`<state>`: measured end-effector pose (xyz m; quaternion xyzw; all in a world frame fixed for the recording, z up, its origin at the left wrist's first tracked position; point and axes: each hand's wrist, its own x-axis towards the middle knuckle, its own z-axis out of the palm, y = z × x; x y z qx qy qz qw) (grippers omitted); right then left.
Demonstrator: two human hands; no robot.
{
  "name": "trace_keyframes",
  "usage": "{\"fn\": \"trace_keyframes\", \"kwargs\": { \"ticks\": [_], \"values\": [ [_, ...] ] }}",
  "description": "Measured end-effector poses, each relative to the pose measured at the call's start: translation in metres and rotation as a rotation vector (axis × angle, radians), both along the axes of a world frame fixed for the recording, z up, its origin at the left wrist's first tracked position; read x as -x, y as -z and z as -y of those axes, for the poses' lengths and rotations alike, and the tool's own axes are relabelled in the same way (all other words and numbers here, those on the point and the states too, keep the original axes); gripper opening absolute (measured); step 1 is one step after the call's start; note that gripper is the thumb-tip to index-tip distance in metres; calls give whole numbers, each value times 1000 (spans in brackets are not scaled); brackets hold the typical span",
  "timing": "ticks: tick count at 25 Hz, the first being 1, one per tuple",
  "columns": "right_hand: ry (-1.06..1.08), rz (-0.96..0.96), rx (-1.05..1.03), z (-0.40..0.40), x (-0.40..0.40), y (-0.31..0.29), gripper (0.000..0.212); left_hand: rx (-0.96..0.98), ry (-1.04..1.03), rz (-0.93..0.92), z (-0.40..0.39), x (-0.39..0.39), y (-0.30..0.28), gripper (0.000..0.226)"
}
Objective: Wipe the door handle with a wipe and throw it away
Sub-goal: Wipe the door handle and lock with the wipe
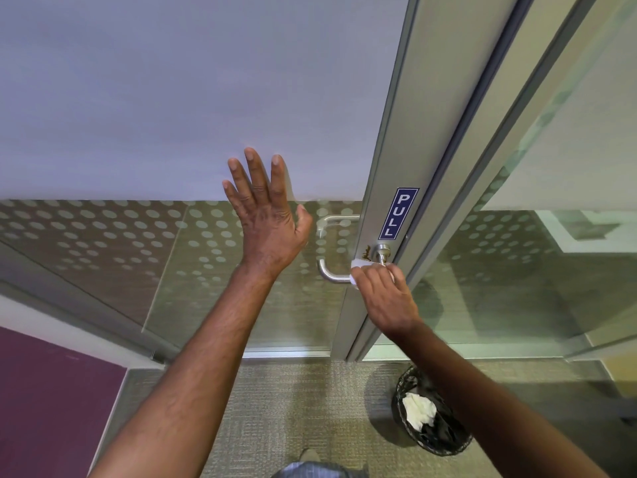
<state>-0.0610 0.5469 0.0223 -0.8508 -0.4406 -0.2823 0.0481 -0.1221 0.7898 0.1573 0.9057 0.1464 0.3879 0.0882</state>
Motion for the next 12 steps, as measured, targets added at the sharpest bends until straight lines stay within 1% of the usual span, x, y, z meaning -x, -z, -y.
{"fn": "trace_keyframes", "kwargs": {
  "ticks": [1, 3, 6, 7, 12],
  "values": [
    [1, 36, 14, 4, -4, 0, 36, -3, -1, -2, 0, 0, 0, 112],
    [33, 75, 42, 1, -5, 1, 26, -7, 10, -5, -1, 0, 0, 113],
    [102, -6, 63, -20, 7, -4, 11, -25, 10, 1, -2, -3, 1, 113],
    [118, -46, 84, -26, 11, -9, 10, -27, 6, 3, -2, -4, 0, 114],
    [168, -231, 270, -40, 21, -41, 41, -15, -12, 28, 3, -9, -1, 119]
  ]
}}
